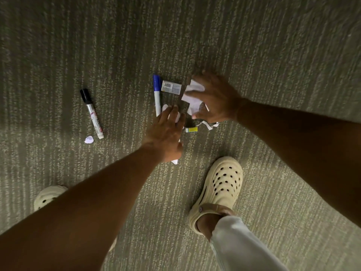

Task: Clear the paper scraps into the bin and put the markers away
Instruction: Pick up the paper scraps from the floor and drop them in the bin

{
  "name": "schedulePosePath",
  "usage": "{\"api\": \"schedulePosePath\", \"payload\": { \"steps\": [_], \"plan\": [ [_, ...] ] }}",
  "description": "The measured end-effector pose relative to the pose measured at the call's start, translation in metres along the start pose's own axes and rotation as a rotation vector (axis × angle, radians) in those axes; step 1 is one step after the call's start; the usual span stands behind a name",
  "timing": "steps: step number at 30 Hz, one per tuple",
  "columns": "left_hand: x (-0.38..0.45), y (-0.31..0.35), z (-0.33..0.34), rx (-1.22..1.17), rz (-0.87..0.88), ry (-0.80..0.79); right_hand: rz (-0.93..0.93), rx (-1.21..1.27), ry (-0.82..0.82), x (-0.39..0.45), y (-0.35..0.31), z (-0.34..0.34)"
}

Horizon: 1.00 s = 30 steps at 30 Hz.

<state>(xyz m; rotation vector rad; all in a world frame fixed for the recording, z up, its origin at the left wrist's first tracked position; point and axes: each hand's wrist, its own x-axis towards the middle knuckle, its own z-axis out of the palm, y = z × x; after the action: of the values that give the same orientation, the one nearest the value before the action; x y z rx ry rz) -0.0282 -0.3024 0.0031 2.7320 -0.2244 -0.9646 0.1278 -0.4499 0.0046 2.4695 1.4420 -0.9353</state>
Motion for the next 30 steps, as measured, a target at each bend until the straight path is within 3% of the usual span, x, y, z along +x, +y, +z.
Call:
{"api": "schedulePosePath", "payload": {
  "steps": [6,10,16,22,30],
  "plan": [
    [-0.019,0.013,0.013,0.025,0.005,0.007,-0.078,-0.072,-0.085,-0.026,-0.007,0.012],
    [-0.024,0.013,0.018,0.060,-0.072,0.089,-0.006,-0.163,-0.085,-0.037,-0.005,0.018],
    [-0.023,0.022,0.024,0.096,-0.120,-0.074,0.142,-0.077,-0.148,-0.040,-0.023,0.033],
    [-0.039,0.024,0.019,0.030,-0.122,-0.022,0.148,-0.023,-0.102,-0.050,-0.033,0.034],
    [-0.048,0.030,0.033,0.073,-0.015,-0.126,0.194,0.018,-0.101,-0.054,-0.047,0.031]
  ]
}}
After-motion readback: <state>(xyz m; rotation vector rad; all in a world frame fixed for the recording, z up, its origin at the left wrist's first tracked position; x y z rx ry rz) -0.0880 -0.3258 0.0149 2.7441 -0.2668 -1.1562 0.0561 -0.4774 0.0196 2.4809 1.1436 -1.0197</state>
